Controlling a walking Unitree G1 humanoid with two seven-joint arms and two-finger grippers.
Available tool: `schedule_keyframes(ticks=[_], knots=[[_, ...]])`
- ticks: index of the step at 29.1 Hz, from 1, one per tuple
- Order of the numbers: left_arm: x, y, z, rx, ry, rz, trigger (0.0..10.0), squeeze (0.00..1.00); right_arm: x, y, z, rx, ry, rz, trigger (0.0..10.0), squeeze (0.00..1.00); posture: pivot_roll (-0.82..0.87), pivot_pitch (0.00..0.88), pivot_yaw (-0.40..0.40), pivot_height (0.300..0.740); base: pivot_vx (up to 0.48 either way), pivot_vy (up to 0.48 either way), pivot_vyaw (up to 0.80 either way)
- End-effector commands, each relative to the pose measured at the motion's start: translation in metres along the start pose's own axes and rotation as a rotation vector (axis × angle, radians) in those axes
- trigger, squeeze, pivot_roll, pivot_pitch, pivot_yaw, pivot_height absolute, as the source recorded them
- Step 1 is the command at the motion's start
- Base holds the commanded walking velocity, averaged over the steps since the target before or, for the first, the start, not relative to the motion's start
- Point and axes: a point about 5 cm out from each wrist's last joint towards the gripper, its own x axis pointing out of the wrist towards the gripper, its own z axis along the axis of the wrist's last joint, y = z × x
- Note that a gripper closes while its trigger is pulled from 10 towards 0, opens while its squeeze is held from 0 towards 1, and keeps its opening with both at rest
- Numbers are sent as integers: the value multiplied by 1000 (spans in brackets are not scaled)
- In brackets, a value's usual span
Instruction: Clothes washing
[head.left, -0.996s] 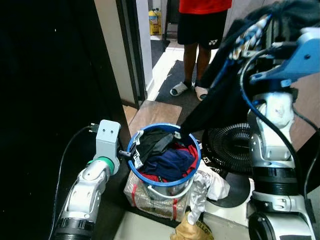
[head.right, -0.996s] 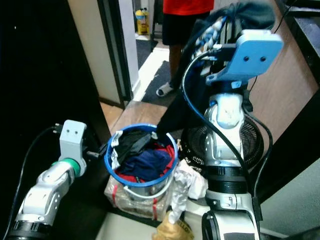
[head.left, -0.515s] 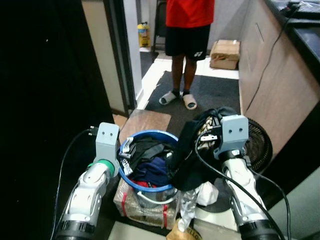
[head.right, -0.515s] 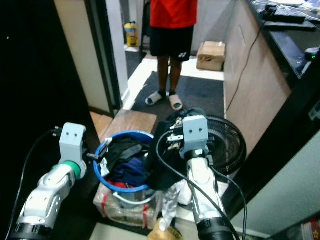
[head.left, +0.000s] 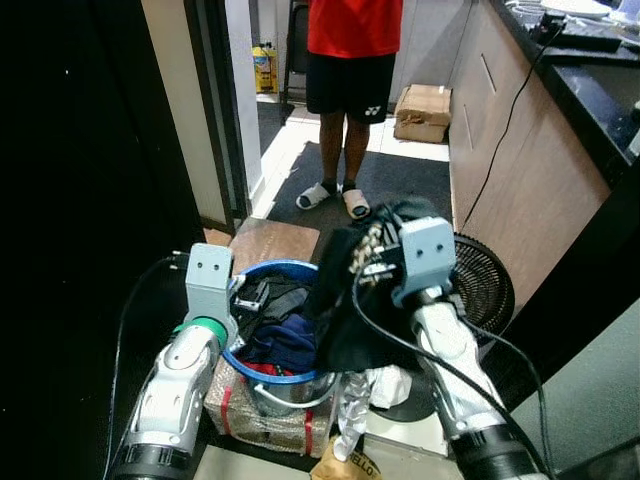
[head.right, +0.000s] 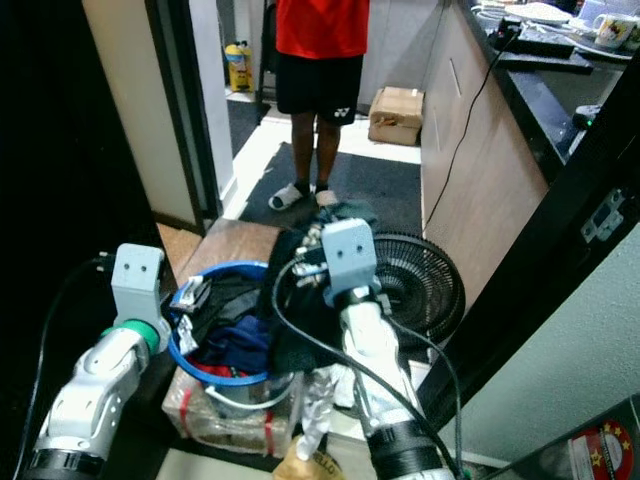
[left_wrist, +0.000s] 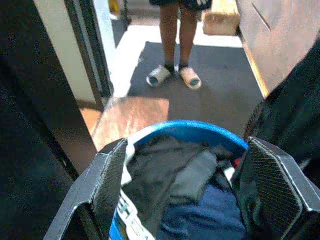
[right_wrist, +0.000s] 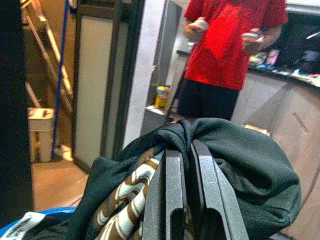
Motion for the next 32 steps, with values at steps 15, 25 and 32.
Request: schedule_keyframes(ticks=[15,25,32], knots=[[4,-3,8,12,-36,9,10000,0,-8,-5,-7,48,39,-49,10000,0,75,0,14,740,0,0,-107],[5,-3,13,14,-49,0,10000,0,3,-17,7,66,-13,-98,10000,0,79,0,25,740,0,0,-800],[4,-2,15,21,-52,-3,10000,0,3,-16,8,74,-15,-104,10000,0,85,0,34,740,0,0,-800]])
